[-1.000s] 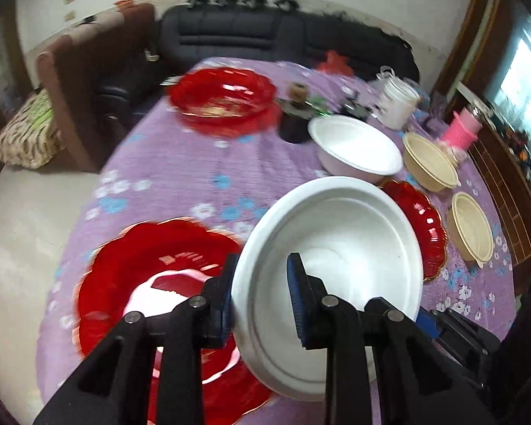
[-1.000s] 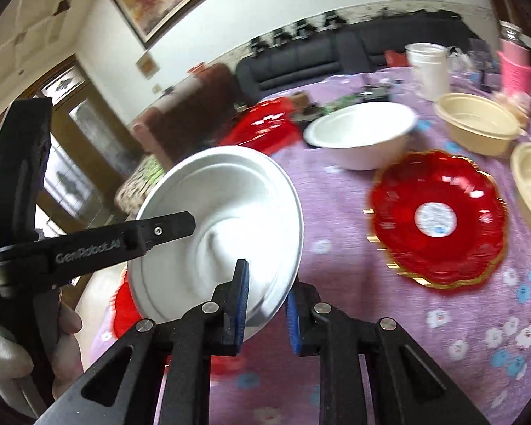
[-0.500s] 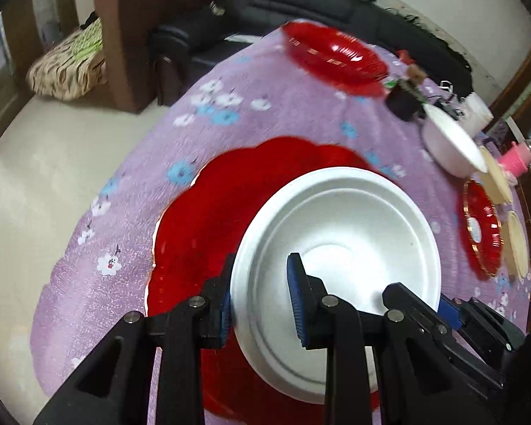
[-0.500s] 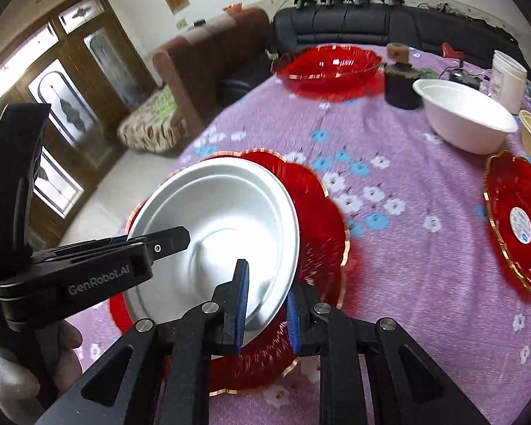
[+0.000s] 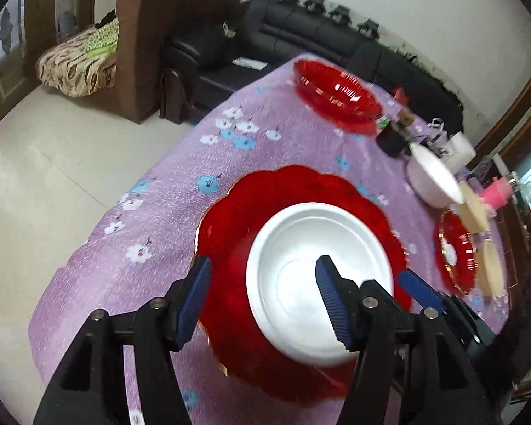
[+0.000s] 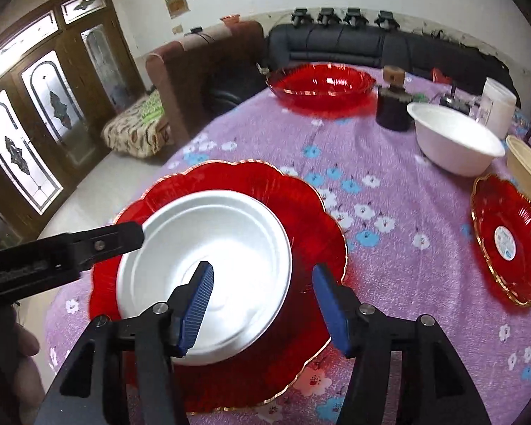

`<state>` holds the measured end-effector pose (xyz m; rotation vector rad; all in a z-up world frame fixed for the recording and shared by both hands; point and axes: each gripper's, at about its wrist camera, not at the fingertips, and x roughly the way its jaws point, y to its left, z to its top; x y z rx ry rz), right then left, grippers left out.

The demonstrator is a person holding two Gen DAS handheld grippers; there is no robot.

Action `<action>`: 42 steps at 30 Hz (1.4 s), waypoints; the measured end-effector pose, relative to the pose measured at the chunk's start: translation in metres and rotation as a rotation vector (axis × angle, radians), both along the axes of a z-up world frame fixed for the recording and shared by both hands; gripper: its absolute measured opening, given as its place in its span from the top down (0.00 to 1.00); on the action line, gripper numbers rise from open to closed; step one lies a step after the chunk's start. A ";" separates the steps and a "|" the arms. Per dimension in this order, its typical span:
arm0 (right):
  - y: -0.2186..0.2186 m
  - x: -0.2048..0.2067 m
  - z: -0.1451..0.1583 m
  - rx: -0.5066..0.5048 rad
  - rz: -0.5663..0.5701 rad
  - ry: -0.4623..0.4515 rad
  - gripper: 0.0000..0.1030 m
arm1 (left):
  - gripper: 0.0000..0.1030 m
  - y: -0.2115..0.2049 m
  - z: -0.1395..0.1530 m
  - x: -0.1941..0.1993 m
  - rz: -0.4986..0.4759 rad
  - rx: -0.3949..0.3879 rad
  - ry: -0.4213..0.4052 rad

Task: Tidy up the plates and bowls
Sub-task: 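Lower the white bowl onto the red plate with both grippers and release, then withdraw both grippers and move toward the small red plate with sticker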

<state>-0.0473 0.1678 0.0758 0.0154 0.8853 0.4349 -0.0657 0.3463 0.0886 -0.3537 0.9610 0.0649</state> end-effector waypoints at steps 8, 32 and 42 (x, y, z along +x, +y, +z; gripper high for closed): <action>-0.017 -0.025 0.050 0.078 -0.005 -0.126 0.39 | 0.30 -0.005 0.048 -0.074 0.072 0.091 -0.183; -0.104 -0.062 0.084 0.104 -0.076 -0.173 0.28 | 0.19 -0.095 0.074 -0.110 -0.031 0.181 -0.347; -0.241 -0.081 0.036 0.093 -0.294 -0.079 0.29 | 0.19 -0.159 0.062 -0.096 -0.180 0.194 -0.302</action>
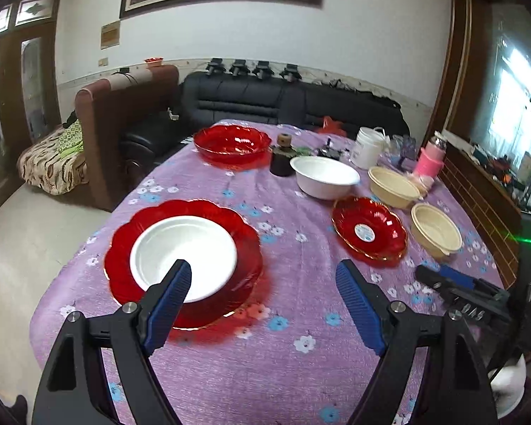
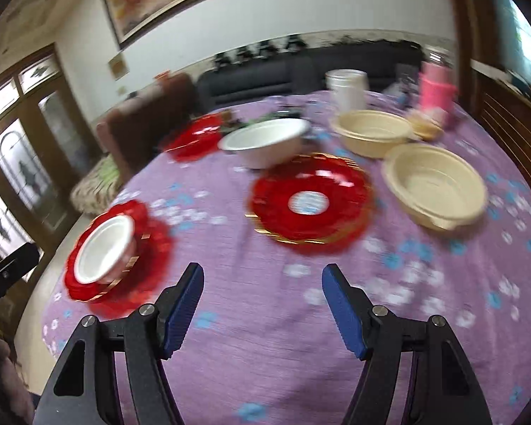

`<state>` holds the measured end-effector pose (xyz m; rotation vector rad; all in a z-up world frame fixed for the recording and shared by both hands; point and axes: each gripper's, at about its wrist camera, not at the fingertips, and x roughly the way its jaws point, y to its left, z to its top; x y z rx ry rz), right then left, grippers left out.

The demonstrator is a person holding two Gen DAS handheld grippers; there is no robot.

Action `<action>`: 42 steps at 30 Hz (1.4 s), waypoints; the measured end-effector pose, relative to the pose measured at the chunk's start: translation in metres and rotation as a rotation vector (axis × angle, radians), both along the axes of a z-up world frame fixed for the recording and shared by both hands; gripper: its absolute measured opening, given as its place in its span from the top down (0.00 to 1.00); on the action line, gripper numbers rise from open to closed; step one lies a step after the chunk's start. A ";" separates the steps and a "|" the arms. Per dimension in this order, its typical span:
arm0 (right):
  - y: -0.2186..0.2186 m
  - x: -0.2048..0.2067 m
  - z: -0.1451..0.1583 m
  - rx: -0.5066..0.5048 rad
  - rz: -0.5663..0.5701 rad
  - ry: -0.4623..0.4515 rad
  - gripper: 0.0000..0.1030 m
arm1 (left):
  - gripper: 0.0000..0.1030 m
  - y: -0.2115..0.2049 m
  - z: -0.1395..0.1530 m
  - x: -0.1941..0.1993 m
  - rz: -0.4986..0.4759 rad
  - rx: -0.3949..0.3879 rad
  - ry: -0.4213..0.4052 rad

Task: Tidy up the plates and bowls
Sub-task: 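Withdraw both grippers and move toward the small red plate with sticker, then grasp the small red scalloped plate with sticker using both grippers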

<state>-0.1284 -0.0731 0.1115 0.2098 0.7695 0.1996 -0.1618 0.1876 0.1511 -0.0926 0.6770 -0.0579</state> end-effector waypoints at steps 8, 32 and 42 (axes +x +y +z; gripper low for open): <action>-0.063 0.022 -0.022 0.094 -0.106 0.088 0.29 | 0.19 -0.024 -0.017 0.018 -0.034 -0.020 0.082; -0.060 0.125 -0.061 0.121 -0.153 0.147 0.50 | 0.52 -0.123 -0.113 0.225 -0.062 -0.062 0.399; -0.060 0.134 -0.075 0.110 -0.149 0.167 0.71 | 0.72 -0.147 -0.129 0.238 -0.092 0.003 0.392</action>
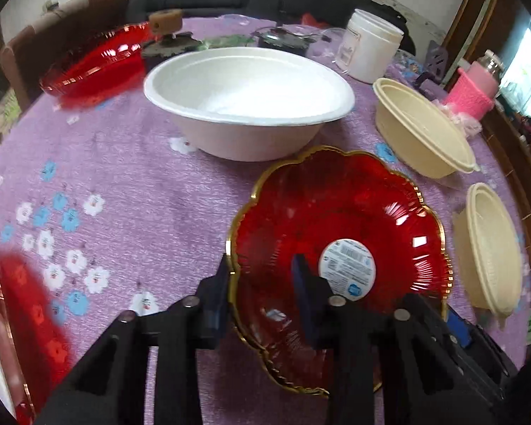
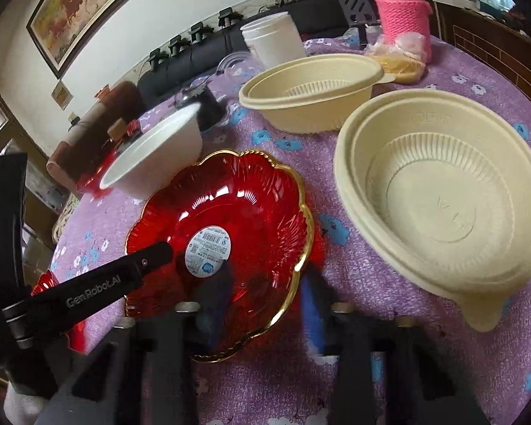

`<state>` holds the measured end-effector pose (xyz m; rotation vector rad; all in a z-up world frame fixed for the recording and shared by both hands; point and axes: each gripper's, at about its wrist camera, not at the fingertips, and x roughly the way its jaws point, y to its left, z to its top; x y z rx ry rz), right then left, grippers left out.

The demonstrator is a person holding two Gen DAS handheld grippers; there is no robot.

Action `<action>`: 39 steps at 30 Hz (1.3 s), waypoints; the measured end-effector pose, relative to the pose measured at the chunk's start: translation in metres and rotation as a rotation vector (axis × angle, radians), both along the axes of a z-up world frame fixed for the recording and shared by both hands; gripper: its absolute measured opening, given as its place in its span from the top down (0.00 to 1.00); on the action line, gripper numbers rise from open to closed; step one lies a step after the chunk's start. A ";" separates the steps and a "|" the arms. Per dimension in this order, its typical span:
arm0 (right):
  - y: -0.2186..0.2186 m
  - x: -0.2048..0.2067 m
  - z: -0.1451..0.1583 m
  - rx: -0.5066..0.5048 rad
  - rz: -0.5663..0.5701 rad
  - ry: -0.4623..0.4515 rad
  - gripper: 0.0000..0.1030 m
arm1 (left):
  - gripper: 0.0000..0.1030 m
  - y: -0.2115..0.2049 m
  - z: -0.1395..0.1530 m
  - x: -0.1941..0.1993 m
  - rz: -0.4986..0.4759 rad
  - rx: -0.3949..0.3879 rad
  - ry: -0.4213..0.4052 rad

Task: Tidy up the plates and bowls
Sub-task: 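Grasp the small red scalloped plate with sticker using both grippers, then lower the small red plate onto the white bowl with both grippers, release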

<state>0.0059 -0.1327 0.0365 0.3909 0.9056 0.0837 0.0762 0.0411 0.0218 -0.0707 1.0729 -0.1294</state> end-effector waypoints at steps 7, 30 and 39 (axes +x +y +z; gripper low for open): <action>-0.001 -0.009 0.007 0.001 0.000 -0.041 0.83 | 0.76 0.007 0.015 -0.022 0.005 0.052 -0.057; 0.191 -0.059 0.069 -0.020 0.388 -0.197 0.82 | 0.76 0.210 0.086 -0.157 0.343 0.031 -0.252; 0.268 -0.046 0.037 -0.083 0.474 -0.111 0.82 | 0.75 0.279 0.051 -0.154 0.437 -0.015 -0.169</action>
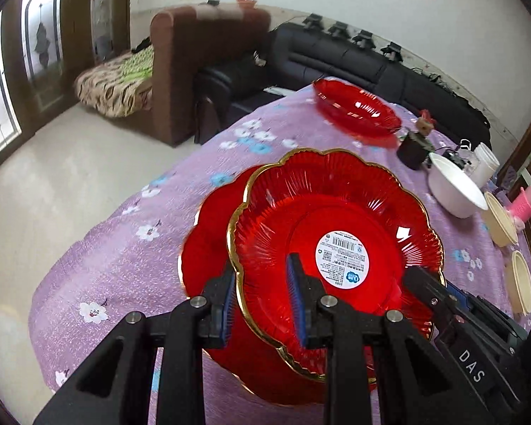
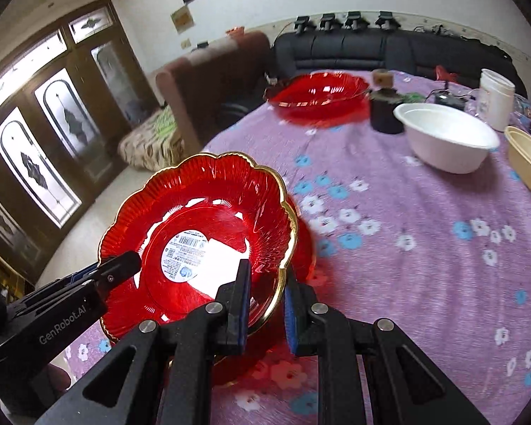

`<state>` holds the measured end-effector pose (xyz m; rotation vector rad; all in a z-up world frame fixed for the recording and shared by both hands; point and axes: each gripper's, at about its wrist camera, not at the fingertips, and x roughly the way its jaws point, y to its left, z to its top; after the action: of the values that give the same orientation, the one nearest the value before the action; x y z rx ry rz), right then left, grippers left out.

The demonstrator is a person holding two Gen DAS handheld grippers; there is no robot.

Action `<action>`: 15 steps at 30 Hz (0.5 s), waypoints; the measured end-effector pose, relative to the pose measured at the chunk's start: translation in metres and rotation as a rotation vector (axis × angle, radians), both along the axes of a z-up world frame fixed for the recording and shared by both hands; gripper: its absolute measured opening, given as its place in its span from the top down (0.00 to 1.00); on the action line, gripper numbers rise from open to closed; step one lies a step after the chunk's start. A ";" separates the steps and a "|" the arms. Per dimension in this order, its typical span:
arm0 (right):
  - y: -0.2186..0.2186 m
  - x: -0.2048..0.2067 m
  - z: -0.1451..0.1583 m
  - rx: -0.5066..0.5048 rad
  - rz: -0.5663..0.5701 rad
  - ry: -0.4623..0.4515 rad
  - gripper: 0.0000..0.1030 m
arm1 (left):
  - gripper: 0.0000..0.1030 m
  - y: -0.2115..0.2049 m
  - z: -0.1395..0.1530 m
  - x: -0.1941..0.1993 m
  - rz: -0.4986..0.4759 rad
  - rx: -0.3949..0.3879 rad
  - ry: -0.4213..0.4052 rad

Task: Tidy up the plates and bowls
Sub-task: 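Lower the small red plate onto the white bowl with both grippers, release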

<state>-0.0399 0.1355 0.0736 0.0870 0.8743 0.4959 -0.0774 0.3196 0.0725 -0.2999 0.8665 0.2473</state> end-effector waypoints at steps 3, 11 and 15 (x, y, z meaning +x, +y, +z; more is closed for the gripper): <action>0.007 0.003 -0.005 -0.012 0.001 0.012 0.82 | 0.76 0.005 -0.005 -0.001 -0.003 -0.004 -0.003; 0.021 0.004 -0.004 -0.082 -0.004 -0.028 0.77 | 0.56 0.008 -0.001 -0.006 0.003 0.023 -0.013; 0.028 -0.004 -0.002 -0.118 -0.008 -0.084 0.46 | 0.41 0.016 0.009 -0.020 0.031 0.020 -0.039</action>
<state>-0.0437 0.1632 0.0719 -0.0379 0.8191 0.4365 -0.0973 0.3354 0.0812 -0.2988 0.8210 0.2779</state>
